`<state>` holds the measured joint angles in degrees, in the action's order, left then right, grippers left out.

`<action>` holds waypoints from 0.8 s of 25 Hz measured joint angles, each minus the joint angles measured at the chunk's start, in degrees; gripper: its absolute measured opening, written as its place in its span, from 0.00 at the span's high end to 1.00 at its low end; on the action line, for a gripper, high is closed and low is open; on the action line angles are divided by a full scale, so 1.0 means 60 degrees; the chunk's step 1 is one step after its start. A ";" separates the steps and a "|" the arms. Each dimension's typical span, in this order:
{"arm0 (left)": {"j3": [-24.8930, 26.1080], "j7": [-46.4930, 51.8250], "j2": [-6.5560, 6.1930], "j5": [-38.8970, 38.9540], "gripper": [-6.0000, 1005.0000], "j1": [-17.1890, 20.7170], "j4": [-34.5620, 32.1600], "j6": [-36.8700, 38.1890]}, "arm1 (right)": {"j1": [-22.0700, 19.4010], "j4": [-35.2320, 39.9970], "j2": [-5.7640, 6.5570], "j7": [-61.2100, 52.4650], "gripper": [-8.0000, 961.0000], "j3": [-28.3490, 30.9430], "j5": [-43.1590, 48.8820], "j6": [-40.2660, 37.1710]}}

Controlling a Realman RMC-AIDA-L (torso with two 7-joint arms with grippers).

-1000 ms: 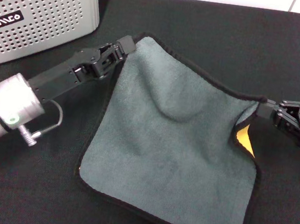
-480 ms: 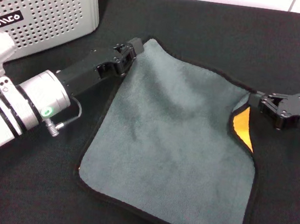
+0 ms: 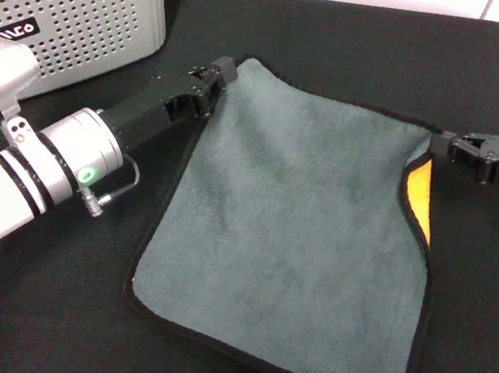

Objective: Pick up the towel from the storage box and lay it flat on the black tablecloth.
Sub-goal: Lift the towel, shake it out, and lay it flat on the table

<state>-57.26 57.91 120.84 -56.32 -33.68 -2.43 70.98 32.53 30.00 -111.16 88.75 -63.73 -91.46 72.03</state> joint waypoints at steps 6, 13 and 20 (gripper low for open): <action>0.0001 -0.0005 0.0000 0.0179 0.98 -0.0151 0.0202 -0.0055 | 0.0605 0.0063 0.0227 -0.0945 0.90 0.0044 0.1031 -0.0044; 0.0003 -0.0023 -0.0001 0.0196 0.98 -0.0292 0.0437 -0.0274 | 0.1149 0.0300 0.0354 -0.1864 0.89 0.0020 0.2126 0.0130; -0.0001 -0.0028 -0.0001 0.0203 0.98 -0.0311 0.0467 -0.0375 | 0.1234 0.1585 0.0238 -0.3105 0.88 -0.0016 0.3762 0.0406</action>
<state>-57.26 57.74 120.84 -55.10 -35.54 0.37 68.73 39.93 39.51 -109.73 70.12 -63.82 -68.89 74.47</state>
